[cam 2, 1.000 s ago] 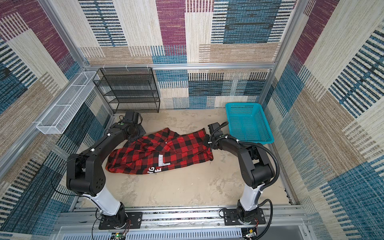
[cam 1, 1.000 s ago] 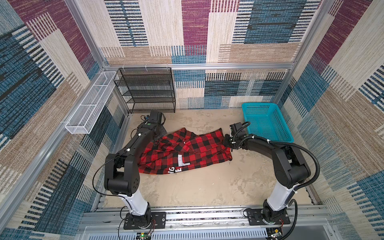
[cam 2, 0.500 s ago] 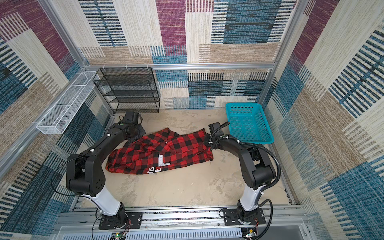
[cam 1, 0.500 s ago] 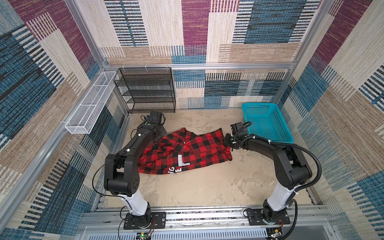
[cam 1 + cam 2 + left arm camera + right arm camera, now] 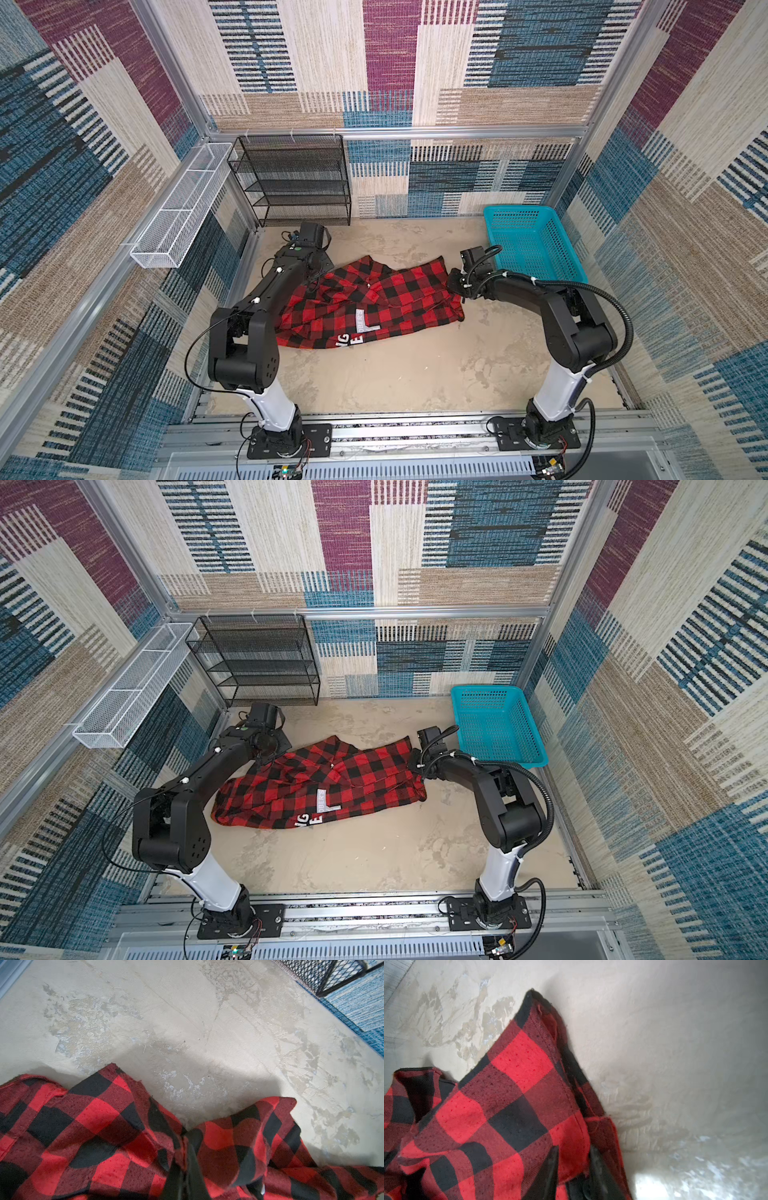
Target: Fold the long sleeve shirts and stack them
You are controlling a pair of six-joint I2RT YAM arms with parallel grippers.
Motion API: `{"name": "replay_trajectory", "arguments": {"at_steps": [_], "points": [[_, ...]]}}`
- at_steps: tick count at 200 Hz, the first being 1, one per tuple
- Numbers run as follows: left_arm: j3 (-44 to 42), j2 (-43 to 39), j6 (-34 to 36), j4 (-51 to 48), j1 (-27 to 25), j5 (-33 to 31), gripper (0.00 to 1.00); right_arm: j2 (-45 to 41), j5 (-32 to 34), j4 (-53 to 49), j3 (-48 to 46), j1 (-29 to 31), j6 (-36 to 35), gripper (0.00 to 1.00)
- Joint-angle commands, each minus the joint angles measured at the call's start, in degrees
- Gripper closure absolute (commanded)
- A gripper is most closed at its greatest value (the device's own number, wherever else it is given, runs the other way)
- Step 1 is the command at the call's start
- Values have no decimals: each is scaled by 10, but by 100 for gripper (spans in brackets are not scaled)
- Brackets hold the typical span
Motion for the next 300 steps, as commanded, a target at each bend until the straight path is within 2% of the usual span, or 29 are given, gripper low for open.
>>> {"name": "replay_trajectory", "arguments": {"at_steps": [1, 29, 47, 97, 175, 260, 300], "points": [[-3, 1, 8, 5, 0, -5, 100, 4, -13, 30, 8, -1, 6, 78], [-2, 5, 12, 4, 1, -10, 100, -7, 4, 30, 6, 0, 6, 94], [2, 6, 19, 4, 0, -23, 100, -31, 21, 29, 2, -1, 2, 100], [51, 31, 61, -2, 5, -46, 100, -123, 58, -20, 23, -12, -23, 100], [69, 41, 61, 29, 10, -5, 100, -228, 80, -78, 30, -18, -39, 100], [80, 28, 78, 25, 31, -32, 100, -283, 99, -114, -8, -31, -39, 100], [77, 29, 74, 43, 43, -19, 100, -301, 96, -121, -35, -40, -40, 100]]}}
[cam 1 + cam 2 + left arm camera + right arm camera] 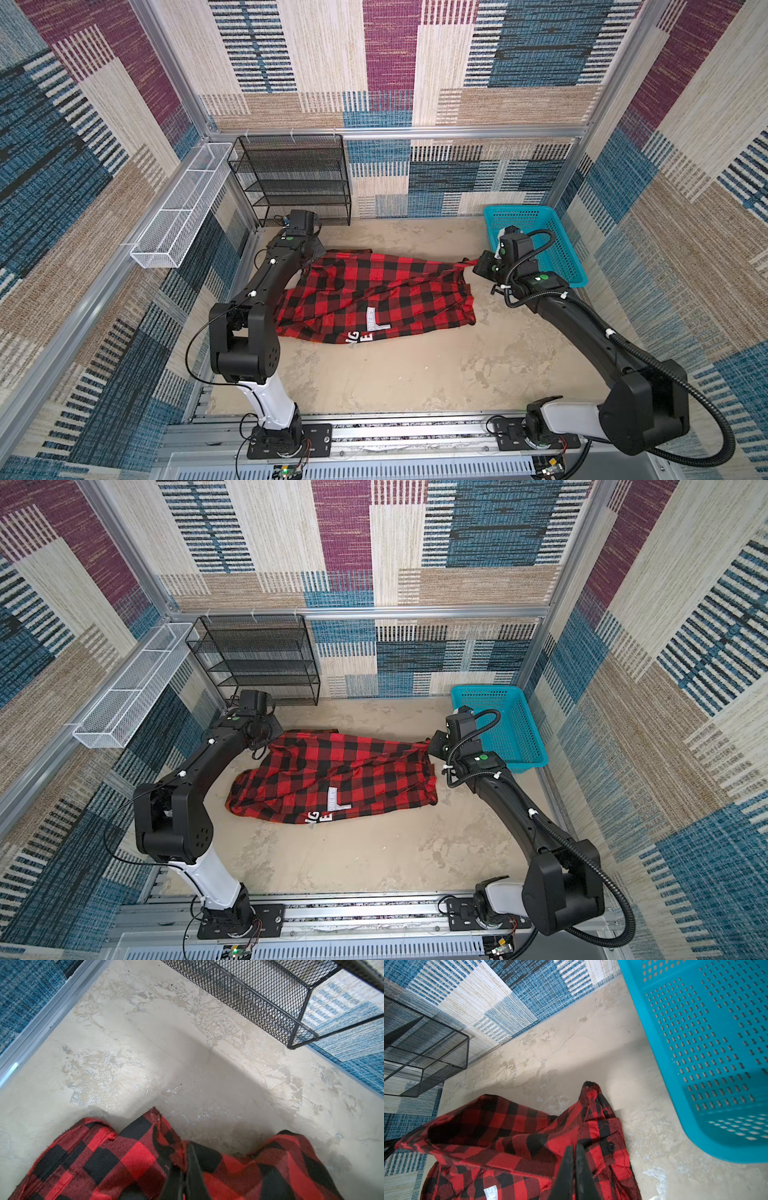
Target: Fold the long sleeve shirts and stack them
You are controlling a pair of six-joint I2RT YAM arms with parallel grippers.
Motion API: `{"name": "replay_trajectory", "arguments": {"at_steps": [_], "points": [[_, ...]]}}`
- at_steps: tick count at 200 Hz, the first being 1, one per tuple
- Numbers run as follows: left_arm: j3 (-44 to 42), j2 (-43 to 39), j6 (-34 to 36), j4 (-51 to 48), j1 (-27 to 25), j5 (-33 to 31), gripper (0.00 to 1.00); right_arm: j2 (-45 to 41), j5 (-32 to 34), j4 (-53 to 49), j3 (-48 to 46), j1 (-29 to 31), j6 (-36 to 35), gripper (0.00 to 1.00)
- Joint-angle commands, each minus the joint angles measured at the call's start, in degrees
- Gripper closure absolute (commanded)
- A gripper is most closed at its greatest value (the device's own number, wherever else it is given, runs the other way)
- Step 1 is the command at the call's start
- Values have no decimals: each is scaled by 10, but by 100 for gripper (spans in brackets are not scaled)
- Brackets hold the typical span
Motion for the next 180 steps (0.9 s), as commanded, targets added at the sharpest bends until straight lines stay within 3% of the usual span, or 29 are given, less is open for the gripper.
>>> {"name": "replay_trajectory", "arguments": {"at_steps": [1, 59, 105, 143, 180], "points": [[2, -4, 13, 21, 5, -9, 100, -9, 20, -5, -11, -6, -5, 100], [-31, -32, 2, 28, 8, 19, 100, 16, -9, 41, -24, -6, -20, 100], [-51, -81, 41, 31, 10, 54, 100, 51, -22, 85, -16, -6, -38, 100], [-89, -115, 95, 69, 10, 31, 100, 98, -31, 142, 9, -6, -53, 100], [-105, -87, 117, 120, 12, -1, 100, 156, -17, 188, 55, -6, -57, 100]]}}
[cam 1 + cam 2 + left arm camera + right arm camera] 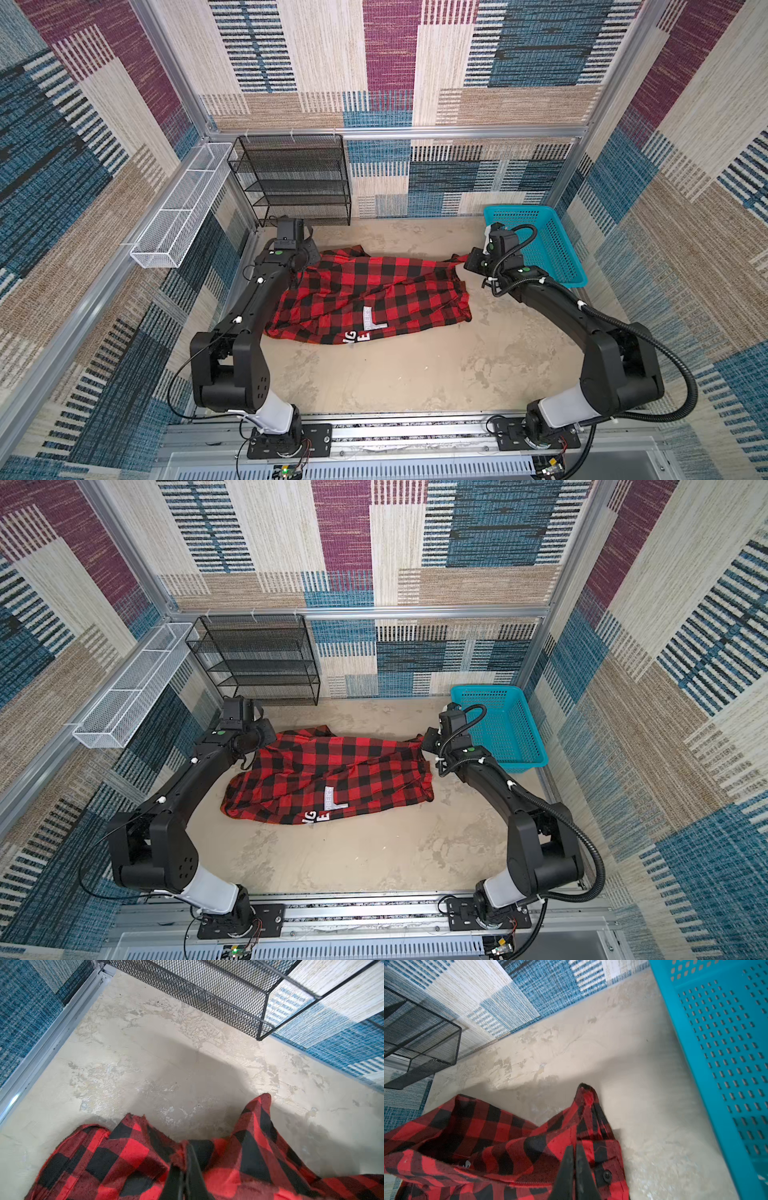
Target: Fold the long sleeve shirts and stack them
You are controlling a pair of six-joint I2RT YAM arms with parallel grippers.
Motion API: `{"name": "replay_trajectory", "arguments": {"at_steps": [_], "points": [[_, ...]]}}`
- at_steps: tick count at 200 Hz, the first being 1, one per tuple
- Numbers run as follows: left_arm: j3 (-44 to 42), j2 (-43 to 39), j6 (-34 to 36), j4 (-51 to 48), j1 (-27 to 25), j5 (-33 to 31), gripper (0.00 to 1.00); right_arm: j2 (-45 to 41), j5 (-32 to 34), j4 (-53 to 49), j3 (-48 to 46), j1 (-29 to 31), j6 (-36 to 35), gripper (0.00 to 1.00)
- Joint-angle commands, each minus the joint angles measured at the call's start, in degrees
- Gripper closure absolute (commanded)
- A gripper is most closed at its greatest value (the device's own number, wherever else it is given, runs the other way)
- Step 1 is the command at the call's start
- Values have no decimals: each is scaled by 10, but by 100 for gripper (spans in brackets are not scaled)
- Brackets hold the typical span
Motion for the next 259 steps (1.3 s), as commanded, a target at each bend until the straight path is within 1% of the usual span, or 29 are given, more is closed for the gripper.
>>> {"name": "replay_trajectory", "arguments": {"at_steps": [1, 27, 58, 87, 110, 128, 150, 177, 207, 235, 259], "points": [[-3, 18, 34, 53, 2, -35, 100, 27, 10, 66, 25, 0, -10, 100], [13, 53, 26, 60, 7, -50, 100, 78, 21, 95, 65, -2, -10, 100], [15, 72, 11, 76, 10, -74, 100, 168, 8, 121, 131, -5, -11, 100], [9, 71, -12, 83, 11, -127, 100, 237, 3, 141, 181, -12, -6, 100], [1, 71, -22, 96, 11, -175, 100, 266, 0, 151, 201, -20, -8, 100], [-3, 72, -25, 106, 12, -193, 100, 271, -10, 162, 202, -28, -15, 100], [-2, 73, -20, 113, 12, -172, 100, 267, -34, 157, 204, -30, -36, 100], [-16, 58, -24, 104, 12, -152, 100, 241, -61, 138, 175, -30, -45, 100], [-61, 19, -31, 100, 12, -138, 100, 211, -76, 123, 114, -29, -35, 100], [-128, -24, -40, 109, 12, -122, 100, 191, -84, 114, 60, -28, -19, 100], [-177, -52, -56, 106, 11, -105, 100, 179, -75, 93, 31, -28, -12, 100]]}}
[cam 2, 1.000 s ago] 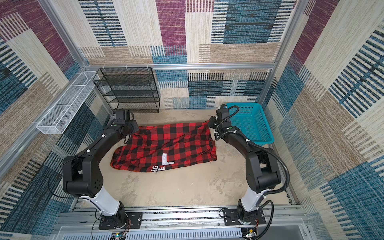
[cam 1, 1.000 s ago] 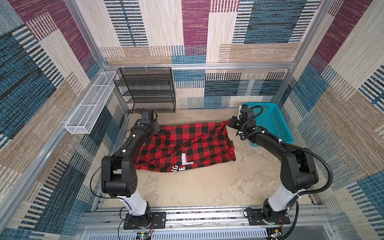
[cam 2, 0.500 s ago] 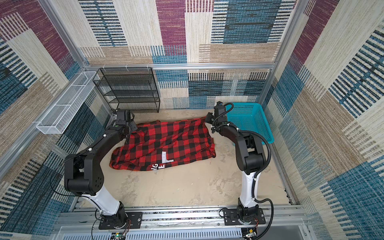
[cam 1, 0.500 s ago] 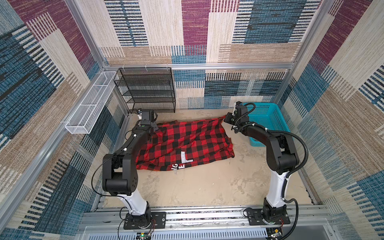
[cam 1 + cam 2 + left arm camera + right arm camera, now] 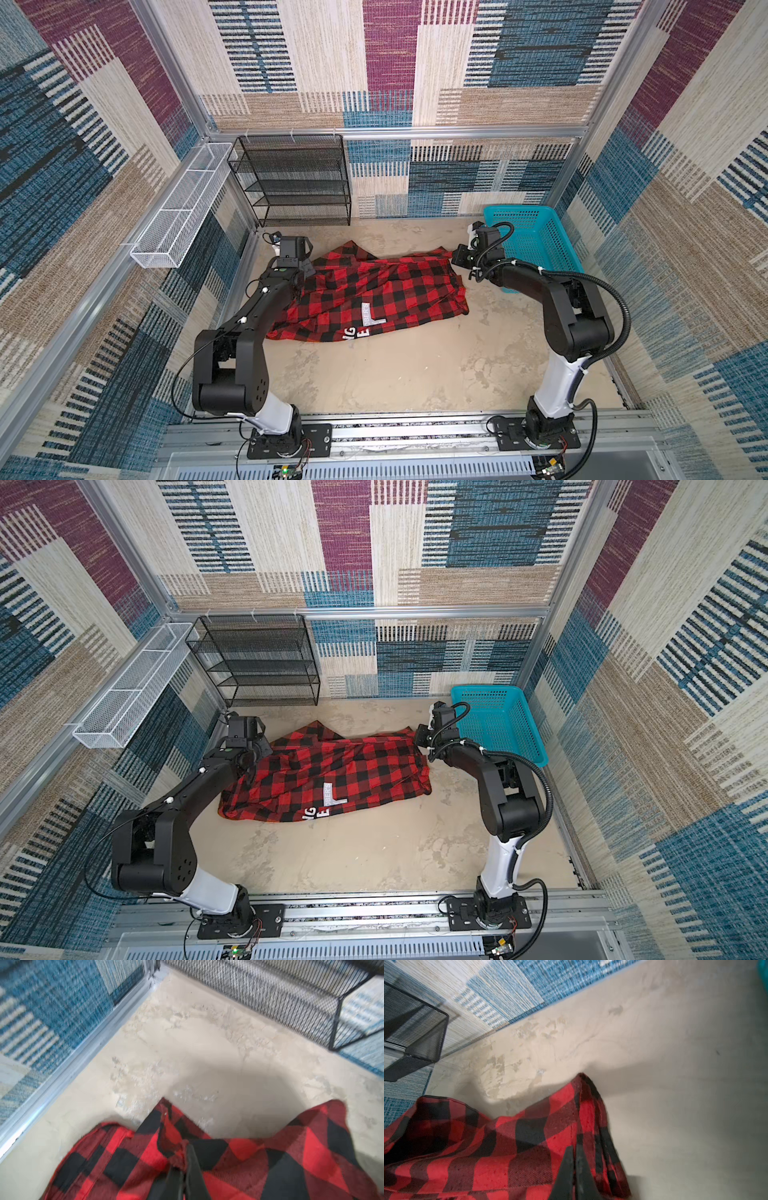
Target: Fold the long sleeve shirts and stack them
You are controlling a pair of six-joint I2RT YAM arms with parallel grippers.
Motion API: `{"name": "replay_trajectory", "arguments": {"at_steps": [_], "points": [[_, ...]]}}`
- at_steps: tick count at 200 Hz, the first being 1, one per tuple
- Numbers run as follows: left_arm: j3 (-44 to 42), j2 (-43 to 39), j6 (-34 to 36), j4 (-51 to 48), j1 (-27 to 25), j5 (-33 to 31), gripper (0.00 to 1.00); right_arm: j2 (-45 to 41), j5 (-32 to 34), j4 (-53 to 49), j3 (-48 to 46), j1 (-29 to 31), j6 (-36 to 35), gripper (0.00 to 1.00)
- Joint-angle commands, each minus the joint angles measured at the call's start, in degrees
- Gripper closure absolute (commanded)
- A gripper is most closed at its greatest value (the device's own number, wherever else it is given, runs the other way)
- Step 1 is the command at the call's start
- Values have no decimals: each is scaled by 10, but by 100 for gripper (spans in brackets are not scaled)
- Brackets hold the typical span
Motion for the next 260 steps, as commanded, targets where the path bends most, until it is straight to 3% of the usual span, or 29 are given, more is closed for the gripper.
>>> {"name": "replay_trajectory", "arguments": {"at_steps": [1, 114, 129, 177, 224, 260], "points": [[-34, -23, -23, -1, 2, -2, 100, -15, 21, -19, -20, -1, 12, 100], [-155, -27, -110, -15, -2, 57, 100, -5, 66, -107, -23, 0, 7, 100], [-159, -21, -119, -18, -4, 68, 100, -13, 65, -110, -24, 0, 3, 94], [-144, -52, -165, -118, -4, 41, 67, -71, 87, -157, -20, 12, -1, 68], [-78, -79, -184, -214, -2, -10, 68, -137, 139, -195, -27, 69, 9, 64], [-19, -80, -180, -230, -2, 43, 84, -96, 64, -165, 47, 99, -11, 68]]}}
